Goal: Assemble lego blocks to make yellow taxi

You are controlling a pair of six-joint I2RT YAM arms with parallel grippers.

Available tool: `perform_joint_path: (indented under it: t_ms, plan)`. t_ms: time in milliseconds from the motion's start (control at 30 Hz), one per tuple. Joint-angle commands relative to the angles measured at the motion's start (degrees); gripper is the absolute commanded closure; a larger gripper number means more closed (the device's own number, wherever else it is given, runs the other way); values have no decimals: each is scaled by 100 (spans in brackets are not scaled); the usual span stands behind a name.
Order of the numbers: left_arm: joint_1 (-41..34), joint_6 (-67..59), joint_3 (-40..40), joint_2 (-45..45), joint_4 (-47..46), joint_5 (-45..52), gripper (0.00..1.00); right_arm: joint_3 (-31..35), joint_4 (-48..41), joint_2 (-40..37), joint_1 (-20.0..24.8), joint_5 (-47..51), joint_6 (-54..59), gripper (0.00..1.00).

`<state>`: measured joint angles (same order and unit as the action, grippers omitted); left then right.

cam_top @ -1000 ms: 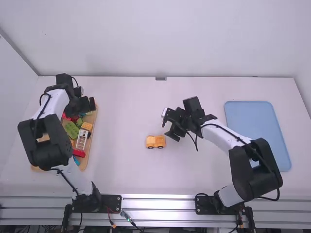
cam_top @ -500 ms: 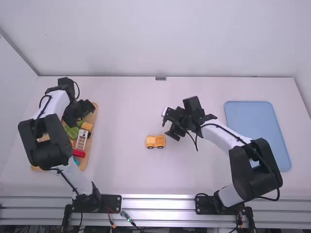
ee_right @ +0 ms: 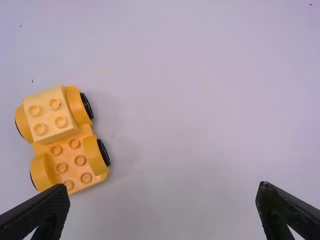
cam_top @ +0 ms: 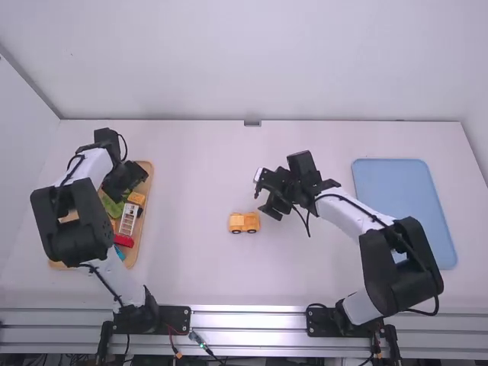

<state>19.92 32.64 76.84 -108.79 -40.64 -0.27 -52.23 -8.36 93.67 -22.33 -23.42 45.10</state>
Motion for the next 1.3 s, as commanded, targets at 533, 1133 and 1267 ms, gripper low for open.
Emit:
perform_joint_path:
  t_ms: [533,1133,1267]
  plan:
    - [33,186,-907,-105,885,214,34,-144,-59,-76,17,-11,-28,1]
    - [33,546,-1377,-105,1508,-83,46,-144,-90,-76,17,-33,-26,1]
    - [33,551,-1421,-105,1580,-83,55,-144,-90,-76,15,-33,-26,1]
